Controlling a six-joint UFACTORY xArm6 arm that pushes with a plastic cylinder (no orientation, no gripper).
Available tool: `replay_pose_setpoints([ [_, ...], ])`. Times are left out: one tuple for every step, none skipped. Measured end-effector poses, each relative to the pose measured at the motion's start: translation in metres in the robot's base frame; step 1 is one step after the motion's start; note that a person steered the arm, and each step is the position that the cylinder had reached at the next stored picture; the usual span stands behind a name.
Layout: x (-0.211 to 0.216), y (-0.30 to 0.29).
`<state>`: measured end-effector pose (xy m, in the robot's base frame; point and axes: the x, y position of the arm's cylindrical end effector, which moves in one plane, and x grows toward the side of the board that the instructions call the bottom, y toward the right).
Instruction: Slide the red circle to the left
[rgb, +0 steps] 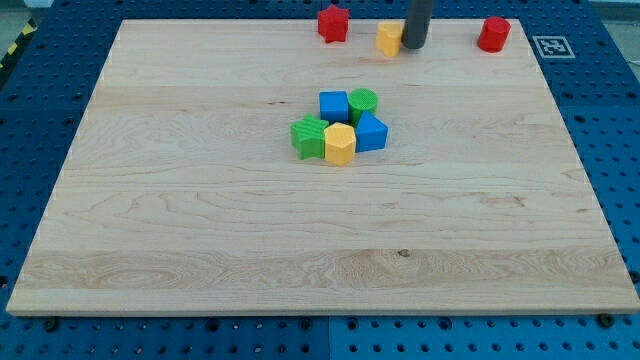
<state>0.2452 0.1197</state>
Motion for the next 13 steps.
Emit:
replay_pose_setpoints([
  [0.002,-0.020],
  [0.002,-0.044],
  [0.002,-0.071],
  [0.014,-0.067],
  [0.062,0.011],
  [0.099,0.087],
  [0.123,0.167],
  [0.119,0.223],
  [0.110,0.225],
  [0.052,0.215],
  [0.050,0.212],
  [0.050,0.212],
  [0.051,0.200],
])
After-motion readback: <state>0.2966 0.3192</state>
